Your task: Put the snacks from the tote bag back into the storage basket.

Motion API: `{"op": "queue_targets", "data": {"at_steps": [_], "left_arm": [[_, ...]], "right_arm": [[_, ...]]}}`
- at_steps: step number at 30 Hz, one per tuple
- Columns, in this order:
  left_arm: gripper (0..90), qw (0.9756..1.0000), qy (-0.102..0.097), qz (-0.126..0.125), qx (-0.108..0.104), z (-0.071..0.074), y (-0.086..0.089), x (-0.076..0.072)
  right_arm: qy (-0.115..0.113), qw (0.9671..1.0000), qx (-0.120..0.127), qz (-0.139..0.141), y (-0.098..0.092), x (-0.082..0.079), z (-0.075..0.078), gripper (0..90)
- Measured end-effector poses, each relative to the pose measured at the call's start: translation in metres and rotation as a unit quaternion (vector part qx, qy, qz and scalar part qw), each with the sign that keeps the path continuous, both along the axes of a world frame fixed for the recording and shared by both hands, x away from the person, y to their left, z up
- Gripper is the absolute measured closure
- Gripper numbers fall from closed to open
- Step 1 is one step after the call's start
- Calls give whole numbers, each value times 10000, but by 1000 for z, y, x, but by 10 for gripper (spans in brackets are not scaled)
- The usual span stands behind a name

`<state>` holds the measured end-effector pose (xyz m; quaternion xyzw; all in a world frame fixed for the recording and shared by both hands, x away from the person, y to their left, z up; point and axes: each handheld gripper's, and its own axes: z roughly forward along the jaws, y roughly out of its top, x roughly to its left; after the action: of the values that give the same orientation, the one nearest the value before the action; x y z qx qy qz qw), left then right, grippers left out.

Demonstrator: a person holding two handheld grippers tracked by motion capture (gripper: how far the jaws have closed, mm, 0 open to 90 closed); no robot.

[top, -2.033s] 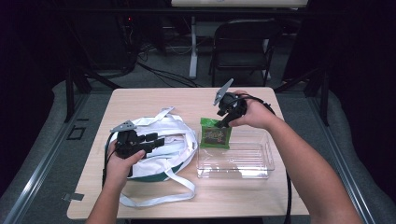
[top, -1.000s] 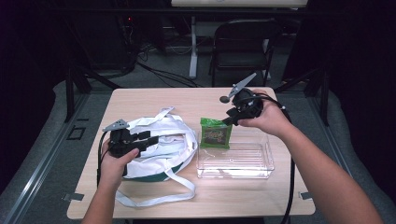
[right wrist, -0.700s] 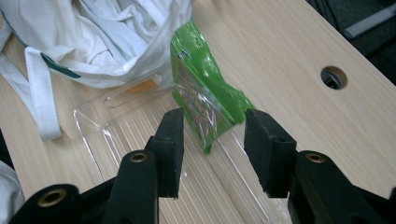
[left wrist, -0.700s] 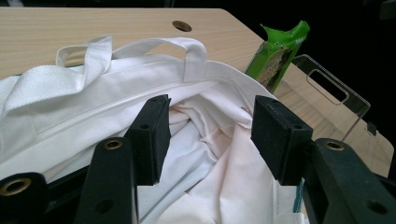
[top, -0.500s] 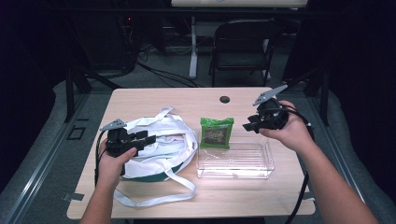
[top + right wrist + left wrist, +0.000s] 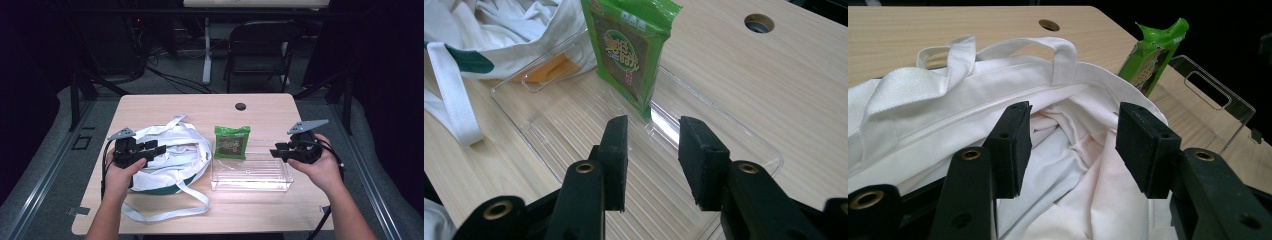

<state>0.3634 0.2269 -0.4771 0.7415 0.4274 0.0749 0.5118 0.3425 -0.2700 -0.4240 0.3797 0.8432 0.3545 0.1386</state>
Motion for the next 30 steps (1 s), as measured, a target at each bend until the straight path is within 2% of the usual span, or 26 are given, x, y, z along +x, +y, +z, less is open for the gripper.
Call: {"op": "queue_targets", "data": {"at_steps": [6,8,11,16,20,25,30], "left_arm": [[483,10000,-20,69,31,1,2,-1],[483,10000,-27,85,38,1,2,-1],[483,9999,-23,89,46,1,2,-1],[482,9999,-34,106,64,1,2,-1],[483,9999,-43,89,104,1,2,-1],[483,9999,-20,93,108,0,1,-1],[482,9999,-9,75,121,-1,0,0]], "right_arm": [[-193,9994,93,-285,-4,-20,-12,649],[-185,9991,176,-329,-4,-24,-16,650],[-174,9989,151,-399,-5,-31,-24,650],[-189,9982,244,-518,-7,-39,-40,650],[-253,9964,446,-676,-9,-44,-50,649],[-392,9936,587,-881,-14,-48,-63,648],[-552,9903,764,-1018,-22,-52,-68,644]]}}
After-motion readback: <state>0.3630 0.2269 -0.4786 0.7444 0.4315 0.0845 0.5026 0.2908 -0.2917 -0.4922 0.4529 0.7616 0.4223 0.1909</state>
